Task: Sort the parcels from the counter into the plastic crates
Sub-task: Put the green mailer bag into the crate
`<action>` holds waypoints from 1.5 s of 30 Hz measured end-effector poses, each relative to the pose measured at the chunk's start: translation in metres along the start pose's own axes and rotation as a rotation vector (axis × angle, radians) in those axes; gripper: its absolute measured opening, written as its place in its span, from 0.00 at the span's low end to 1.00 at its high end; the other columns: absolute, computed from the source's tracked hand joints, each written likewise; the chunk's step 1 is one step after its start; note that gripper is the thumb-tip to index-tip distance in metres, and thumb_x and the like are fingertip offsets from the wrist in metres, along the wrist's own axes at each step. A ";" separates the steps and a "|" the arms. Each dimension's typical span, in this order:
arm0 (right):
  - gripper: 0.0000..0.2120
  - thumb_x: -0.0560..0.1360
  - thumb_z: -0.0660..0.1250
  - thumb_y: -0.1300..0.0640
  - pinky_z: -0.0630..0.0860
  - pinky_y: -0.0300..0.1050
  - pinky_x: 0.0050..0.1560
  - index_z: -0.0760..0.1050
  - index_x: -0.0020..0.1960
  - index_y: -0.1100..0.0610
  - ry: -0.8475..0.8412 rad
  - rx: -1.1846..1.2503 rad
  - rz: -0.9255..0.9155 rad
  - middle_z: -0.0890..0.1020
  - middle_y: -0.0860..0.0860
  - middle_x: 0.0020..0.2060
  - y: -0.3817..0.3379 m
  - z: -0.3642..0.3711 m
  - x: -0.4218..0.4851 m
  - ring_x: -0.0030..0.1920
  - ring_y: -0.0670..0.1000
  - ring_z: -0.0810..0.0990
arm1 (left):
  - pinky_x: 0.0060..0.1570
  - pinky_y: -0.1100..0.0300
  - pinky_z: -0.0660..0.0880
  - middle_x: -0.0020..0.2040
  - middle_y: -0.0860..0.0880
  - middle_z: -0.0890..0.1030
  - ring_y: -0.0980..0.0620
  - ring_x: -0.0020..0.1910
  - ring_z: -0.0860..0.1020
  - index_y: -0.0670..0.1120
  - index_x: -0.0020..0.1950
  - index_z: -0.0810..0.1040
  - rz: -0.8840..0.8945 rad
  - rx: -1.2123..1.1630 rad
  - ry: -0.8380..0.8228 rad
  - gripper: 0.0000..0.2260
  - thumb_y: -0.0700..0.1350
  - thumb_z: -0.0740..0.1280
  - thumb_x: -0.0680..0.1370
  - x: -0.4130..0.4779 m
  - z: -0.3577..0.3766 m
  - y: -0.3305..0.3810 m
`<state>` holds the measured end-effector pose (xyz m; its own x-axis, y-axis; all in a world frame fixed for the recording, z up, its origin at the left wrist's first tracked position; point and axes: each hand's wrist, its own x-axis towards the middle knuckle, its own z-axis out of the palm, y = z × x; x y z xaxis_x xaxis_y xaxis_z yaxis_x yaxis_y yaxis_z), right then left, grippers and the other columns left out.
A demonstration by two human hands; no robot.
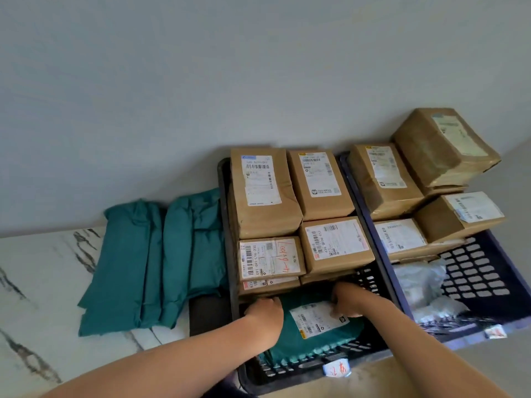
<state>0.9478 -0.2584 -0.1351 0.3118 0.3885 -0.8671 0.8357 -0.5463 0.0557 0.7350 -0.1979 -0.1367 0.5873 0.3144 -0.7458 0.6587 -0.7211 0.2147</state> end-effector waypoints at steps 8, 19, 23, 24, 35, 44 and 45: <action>0.18 0.83 0.61 0.62 0.75 0.49 0.66 0.72 0.72 0.60 0.153 -0.051 -0.005 0.77 0.60 0.70 -0.026 0.026 0.046 0.68 0.59 0.78 | 0.58 0.48 0.78 0.66 0.42 0.78 0.40 0.65 0.79 0.43 0.67 0.76 0.038 0.333 -0.337 0.13 0.46 0.65 0.85 0.037 0.007 0.014; 0.35 0.74 0.77 0.41 0.78 0.51 0.64 0.71 0.74 0.58 -0.070 -0.348 -0.047 0.79 0.55 0.68 -0.034 0.023 0.019 0.66 0.58 0.80 | 0.56 0.48 0.77 0.71 0.42 0.76 0.41 0.63 0.78 0.42 0.78 0.69 0.091 0.348 -0.380 0.24 0.51 0.67 0.85 0.062 0.018 0.026; 0.43 0.71 0.80 0.40 0.73 0.51 0.69 0.69 0.77 0.60 -0.151 -0.411 -0.111 0.76 0.55 0.72 -0.045 0.009 0.030 0.71 0.60 0.76 | 0.65 0.44 0.78 0.67 0.40 0.74 0.38 0.68 0.76 0.42 0.79 0.67 0.114 0.400 -0.411 0.25 0.48 0.68 0.85 0.061 0.013 0.035; 0.43 0.71 0.80 0.40 0.73 0.52 0.71 0.69 0.77 0.60 -0.163 -0.461 -0.136 0.76 0.55 0.73 -0.049 0.006 0.034 0.72 0.60 0.75 | 0.66 0.44 0.78 0.68 0.40 0.74 0.38 0.68 0.76 0.43 0.79 0.66 0.096 0.397 -0.420 0.26 0.50 0.68 0.84 0.060 0.013 0.038; 0.17 0.81 0.71 0.49 0.75 0.45 0.53 0.80 0.63 0.60 -0.018 -0.162 -0.118 0.83 0.57 0.62 -0.035 0.009 0.007 0.55 0.56 0.80 | 0.60 0.48 0.79 0.55 0.44 0.78 0.43 0.54 0.78 0.41 0.74 0.72 0.184 0.447 -0.344 0.21 0.53 0.60 0.87 0.042 -0.013 0.023; 0.11 0.86 0.62 0.50 0.81 0.53 0.63 0.82 0.61 0.50 0.604 0.904 -0.431 0.87 0.45 0.53 0.010 0.037 -0.125 0.57 0.46 0.84 | 0.59 0.56 0.79 0.57 0.58 0.83 0.59 0.55 0.81 0.55 0.63 0.79 0.469 -0.604 0.306 0.10 0.55 0.62 0.86 -0.057 -0.054 0.016; 0.13 0.86 0.60 0.51 0.80 0.52 0.65 0.81 0.63 0.51 0.690 1.035 -0.477 0.87 0.46 0.54 0.013 0.045 -0.143 0.59 0.45 0.84 | 0.59 0.59 0.79 0.56 0.59 0.84 0.62 0.56 0.81 0.56 0.63 0.79 0.513 -0.748 0.405 0.08 0.53 0.62 0.86 -0.073 -0.053 0.022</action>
<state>0.8935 -0.3543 -0.0326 0.5072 0.8240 -0.2527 0.2960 -0.4419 -0.8468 0.7313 -0.2038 -0.0443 0.9088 0.3607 -0.2094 0.3250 -0.2976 0.8977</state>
